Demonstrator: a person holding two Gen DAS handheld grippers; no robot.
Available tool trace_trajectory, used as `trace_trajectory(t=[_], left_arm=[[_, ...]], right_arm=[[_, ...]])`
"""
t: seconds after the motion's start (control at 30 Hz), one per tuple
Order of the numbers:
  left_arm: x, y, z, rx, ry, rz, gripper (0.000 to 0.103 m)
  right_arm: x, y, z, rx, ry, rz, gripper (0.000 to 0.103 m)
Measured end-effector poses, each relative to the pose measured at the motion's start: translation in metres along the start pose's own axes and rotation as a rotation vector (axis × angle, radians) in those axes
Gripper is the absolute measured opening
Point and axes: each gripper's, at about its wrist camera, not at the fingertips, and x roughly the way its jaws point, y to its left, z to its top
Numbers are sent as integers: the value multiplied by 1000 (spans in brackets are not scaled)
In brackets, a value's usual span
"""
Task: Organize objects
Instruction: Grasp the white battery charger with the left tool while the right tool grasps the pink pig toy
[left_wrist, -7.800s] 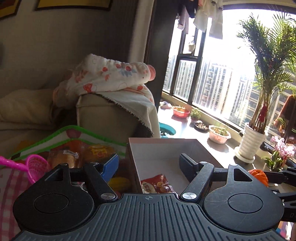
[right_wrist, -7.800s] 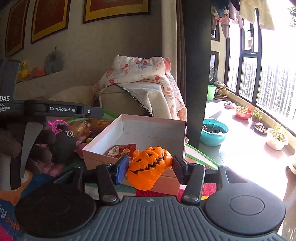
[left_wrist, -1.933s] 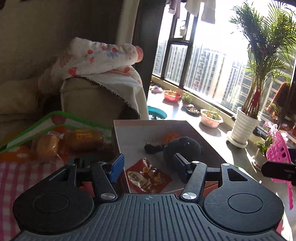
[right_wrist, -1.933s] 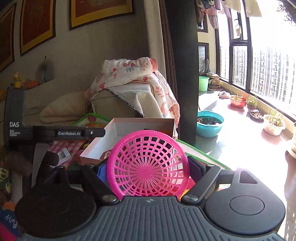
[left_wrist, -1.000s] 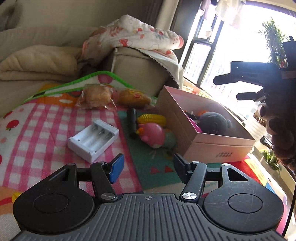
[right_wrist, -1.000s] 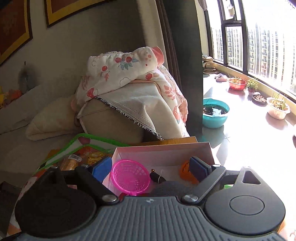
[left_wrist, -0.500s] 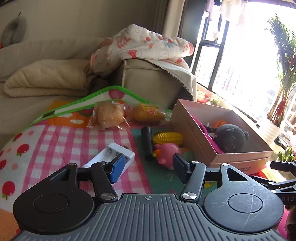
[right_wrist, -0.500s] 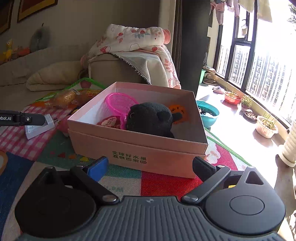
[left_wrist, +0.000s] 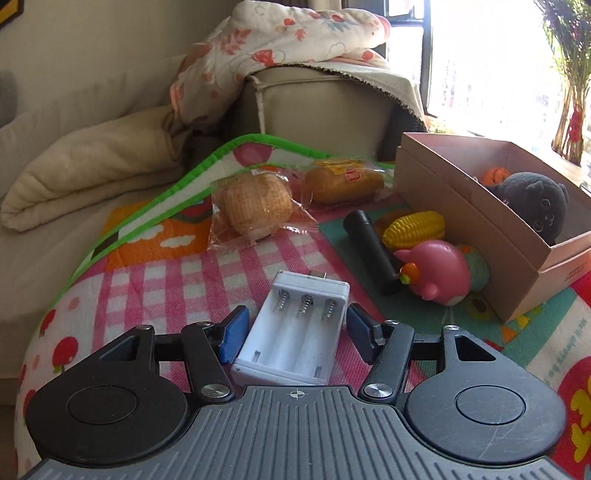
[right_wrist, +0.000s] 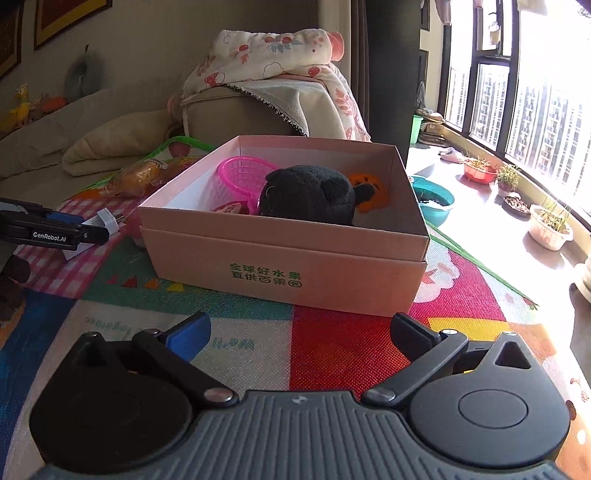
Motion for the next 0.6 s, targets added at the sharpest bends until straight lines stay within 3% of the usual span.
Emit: trace_trajectory(t=[0.1,0.2,0.33,0.43,0.6], left_arm=[[0,-1,-2,-15,-20,7,64],[-9,-5,-9,-42,-36,27,55],[-37,-13,-29,-68,-38,-6,54],[-62,-21,-51,-55,-44,25,54],[-83,-3,-69,-190,-85,48,54]], right_arm=[[1,1,0,-8,4,10,103],[2,0,1,-1,12,4,103],[4,1,1,-8,21,-8,103],[3,8,2,-37,14,-28,103],[-14,46,17,-99,-37,29,103]])
